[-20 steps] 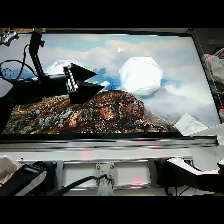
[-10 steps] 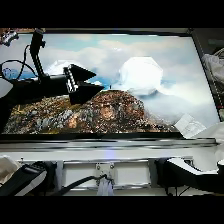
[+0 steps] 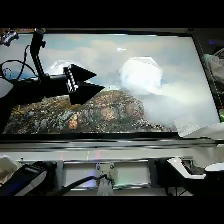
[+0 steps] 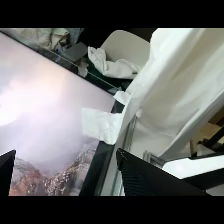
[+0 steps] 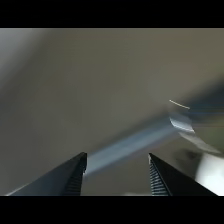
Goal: Fold the clothes and pants, and hang the long-sleeved shirts on hangers.
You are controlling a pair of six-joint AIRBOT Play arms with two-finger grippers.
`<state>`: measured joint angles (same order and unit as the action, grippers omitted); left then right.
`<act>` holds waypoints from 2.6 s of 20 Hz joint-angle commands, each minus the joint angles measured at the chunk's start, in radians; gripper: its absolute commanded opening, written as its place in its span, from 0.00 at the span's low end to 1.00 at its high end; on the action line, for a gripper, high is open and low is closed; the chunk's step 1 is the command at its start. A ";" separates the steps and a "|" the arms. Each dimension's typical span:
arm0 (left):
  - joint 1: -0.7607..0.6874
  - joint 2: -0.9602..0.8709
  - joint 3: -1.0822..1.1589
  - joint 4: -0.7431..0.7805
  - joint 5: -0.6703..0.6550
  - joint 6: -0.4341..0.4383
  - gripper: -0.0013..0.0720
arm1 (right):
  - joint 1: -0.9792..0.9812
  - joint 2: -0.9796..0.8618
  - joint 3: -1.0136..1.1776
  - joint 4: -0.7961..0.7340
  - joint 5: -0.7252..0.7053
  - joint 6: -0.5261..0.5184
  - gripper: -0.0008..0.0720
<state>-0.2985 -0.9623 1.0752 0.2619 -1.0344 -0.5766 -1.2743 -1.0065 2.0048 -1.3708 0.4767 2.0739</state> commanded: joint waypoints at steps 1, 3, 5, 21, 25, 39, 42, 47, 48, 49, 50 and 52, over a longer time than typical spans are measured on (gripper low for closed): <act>0.002 0.001 0.000 0.000 0.034 0.000 0.96 | 0.163 0.062 0.000 0.328 -0.090 -0.011 0.65; 0.011 0.012 0.001 0.000 0.083 0.022 0.96 | 0.397 0.074 0.000 0.465 -0.031 -0.149 0.65; 0.027 0.040 0.002 0.000 0.167 0.046 0.96 | 0.670 0.058 0.000 0.475 0.089 -0.334 0.64; 0.188 0.219 0.103 0.385 0.317 -0.022 0.96 | 1.653 -0.180 -0.404 0.177 0.597 -0.732 0.64; 0.188 0.219 0.103 0.385 0.317 -0.022 0.96 | 1.657 -0.179 -0.414 0.176 0.597 -0.732 0.64; 0.188 0.219 0.103 0.385 0.317 -0.022 0.96 | 1.657 -0.179 -0.414 0.176 0.597 -0.732 0.64; 0.188 0.219 0.103 0.385 0.317 -0.022 0.96 | 1.657 -0.179 -0.414 0.176 0.597 -0.732 0.64; 0.188 0.219 0.103 0.385 0.317 -0.022 0.96 | 1.657 -0.179 -0.414 0.176 0.597 -0.732 0.64; 0.188 0.219 0.103 0.385 0.317 -0.022 0.96 | 1.657 -0.179 -0.414 0.177 0.597 -0.732 0.64; 0.188 0.219 0.103 0.385 0.317 -0.022 0.96 | 1.657 -0.179 -0.414 0.176 0.597 -0.732 0.64; 0.188 0.219 0.103 0.385 0.317 -0.022 0.96 | 1.657 -0.179 -0.414 0.176 0.597 -0.732 0.64; 0.188 0.219 0.103 0.385 0.317 -0.022 0.96 | 1.657 -0.179 -0.414 0.177 0.597 -0.732 0.64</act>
<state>-0.1108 -0.7444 1.1767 0.6464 -0.7181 -0.5991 0.3820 -1.1851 1.5909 -1.1946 1.0737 1.3415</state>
